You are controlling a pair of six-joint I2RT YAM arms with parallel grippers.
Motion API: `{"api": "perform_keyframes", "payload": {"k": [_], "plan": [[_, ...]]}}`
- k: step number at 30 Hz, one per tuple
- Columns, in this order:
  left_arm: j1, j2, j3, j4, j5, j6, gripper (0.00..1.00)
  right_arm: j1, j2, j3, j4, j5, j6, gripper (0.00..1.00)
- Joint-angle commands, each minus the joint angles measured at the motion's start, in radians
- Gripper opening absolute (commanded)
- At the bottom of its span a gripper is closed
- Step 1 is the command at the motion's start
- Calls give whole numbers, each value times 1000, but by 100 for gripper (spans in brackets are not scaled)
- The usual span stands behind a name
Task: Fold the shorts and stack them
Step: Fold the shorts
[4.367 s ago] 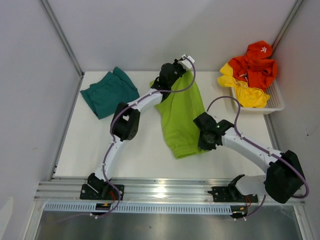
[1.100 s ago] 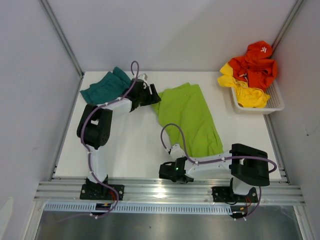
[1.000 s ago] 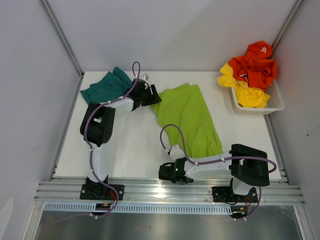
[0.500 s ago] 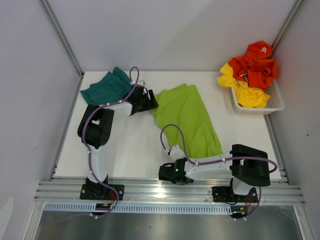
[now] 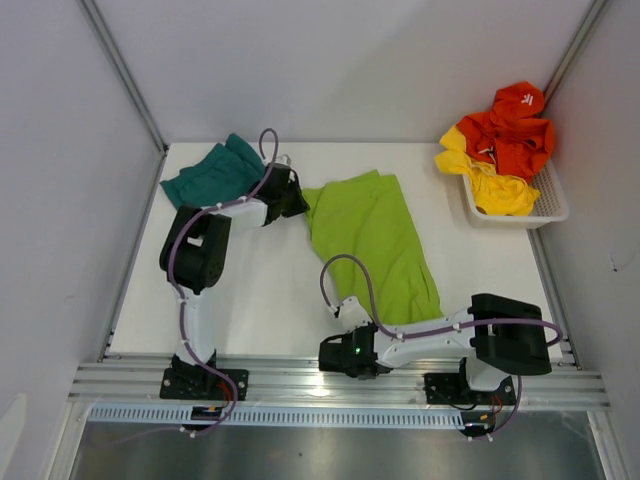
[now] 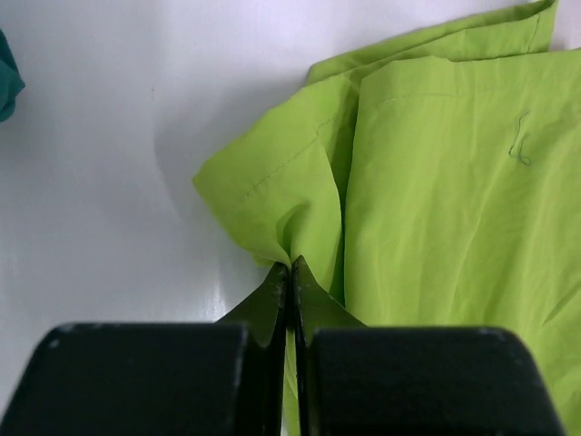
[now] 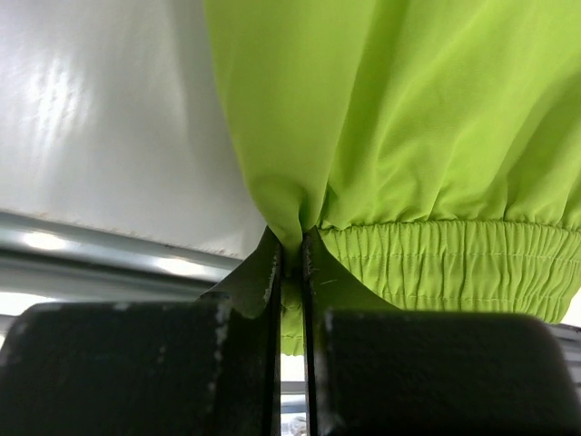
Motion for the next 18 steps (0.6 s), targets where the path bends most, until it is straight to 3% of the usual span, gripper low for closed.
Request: {"api": "perform_keyframes", "payload": {"k": [1,7,12,15,18], "plan": [[40,21,85,-12,-55,22,0,59,-5,-18,5,-80,83,0],[66,45,148,-78,-64,66,1,94,33,-32,-18,-97,127,0],[73,-9,93,-99,-70,92,63,94,29,-38,-11,-99,130,0],[73,-86,16,-69,-57,94,72,94,30,-38,-4,-99,127,0],[75,-135,-19,-52,4,74,72,94,32,-41,8,-100,118,0]]}}
